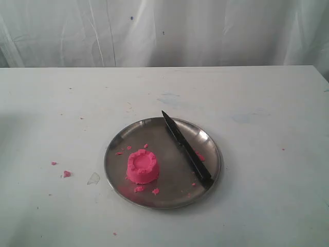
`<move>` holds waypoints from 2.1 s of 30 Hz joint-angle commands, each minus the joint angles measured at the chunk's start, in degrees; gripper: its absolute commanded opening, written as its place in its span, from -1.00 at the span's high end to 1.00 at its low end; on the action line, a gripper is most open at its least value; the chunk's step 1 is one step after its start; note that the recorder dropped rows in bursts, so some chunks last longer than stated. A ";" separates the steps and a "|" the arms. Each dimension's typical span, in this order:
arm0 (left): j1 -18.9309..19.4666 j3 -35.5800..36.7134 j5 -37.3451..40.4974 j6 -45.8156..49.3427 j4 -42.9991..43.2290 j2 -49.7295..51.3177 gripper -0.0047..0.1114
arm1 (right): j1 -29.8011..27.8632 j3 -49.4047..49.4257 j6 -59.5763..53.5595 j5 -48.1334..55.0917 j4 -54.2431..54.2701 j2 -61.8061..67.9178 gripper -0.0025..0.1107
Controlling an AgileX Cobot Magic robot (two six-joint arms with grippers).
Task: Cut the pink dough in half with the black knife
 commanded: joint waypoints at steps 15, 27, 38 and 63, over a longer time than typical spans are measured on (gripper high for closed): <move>-0.22 0.10 -0.13 -0.05 -0.27 -0.29 0.92 | -0.27 0.24 -0.80 -10.08 -0.49 -0.33 0.96; -0.22 0.10 -0.13 -0.05 -0.27 -0.29 0.92 | -0.27 0.24 2.06 -35.54 -0.36 -0.33 0.96; -0.22 0.10 -0.13 -0.05 -0.27 -0.29 0.92 | -0.27 0.24 3.01 -63.14 0.48 -0.33 0.96; -3.91 0.10 -0.13 -0.05 -0.27 -0.29 0.92 | 1.94 -16.44 -29.78 -42.19 7.04 21.73 0.96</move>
